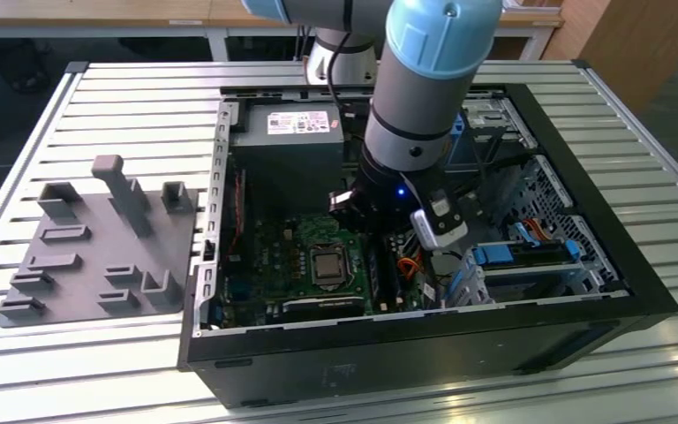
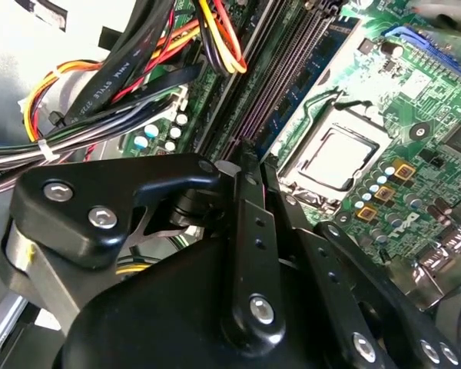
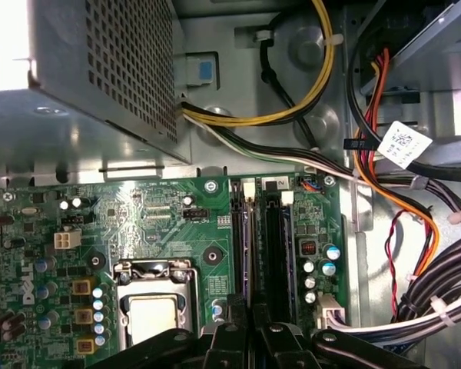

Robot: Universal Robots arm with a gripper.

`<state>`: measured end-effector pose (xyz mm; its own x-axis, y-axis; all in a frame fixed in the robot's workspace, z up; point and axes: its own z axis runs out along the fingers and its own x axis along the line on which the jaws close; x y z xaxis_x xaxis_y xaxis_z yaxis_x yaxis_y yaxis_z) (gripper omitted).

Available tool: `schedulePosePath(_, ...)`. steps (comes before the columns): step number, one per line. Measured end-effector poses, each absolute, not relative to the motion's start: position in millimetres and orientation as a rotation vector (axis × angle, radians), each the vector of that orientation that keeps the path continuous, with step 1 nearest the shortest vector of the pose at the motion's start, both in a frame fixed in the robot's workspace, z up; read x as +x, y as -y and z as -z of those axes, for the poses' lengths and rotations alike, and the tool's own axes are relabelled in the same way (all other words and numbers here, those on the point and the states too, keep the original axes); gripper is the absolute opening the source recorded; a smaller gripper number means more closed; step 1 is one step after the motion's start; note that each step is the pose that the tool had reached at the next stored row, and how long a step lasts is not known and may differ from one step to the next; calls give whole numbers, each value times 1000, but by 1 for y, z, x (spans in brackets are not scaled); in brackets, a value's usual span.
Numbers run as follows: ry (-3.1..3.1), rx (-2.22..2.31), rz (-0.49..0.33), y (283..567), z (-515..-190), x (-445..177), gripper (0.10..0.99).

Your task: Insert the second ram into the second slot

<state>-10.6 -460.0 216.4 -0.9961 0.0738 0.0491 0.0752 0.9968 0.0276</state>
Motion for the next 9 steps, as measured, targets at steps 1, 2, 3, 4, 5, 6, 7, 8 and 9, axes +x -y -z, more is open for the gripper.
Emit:
schedulePosePath(1, 3091, -118, 45, 460, -216, -10, 141)
schedulePosePath(2, 3091, -120, 45, 460, -216, -10, 141)
schedulePosePath(3, 3091, -121, 45, 460, -216, -10, 141)
schedulePosePath(4, 3091, -122, 46, 460, -215, -10, 141)
schedulePosePath(5, 3091, -123, 46, 460, -215, -10, 141)
schedulePosePath(6, 3091, -124, 46, 460, -215, -10, 141)
schedulePosePath(7, 3091, -125, 45, 460, -214, -10, 141)
schedulePosePath(8, 3091, -125, 45, 460, -214, -10, 141)
schedulePosePath(9, 3090, -126, 45, 460, -214, -10, 141)
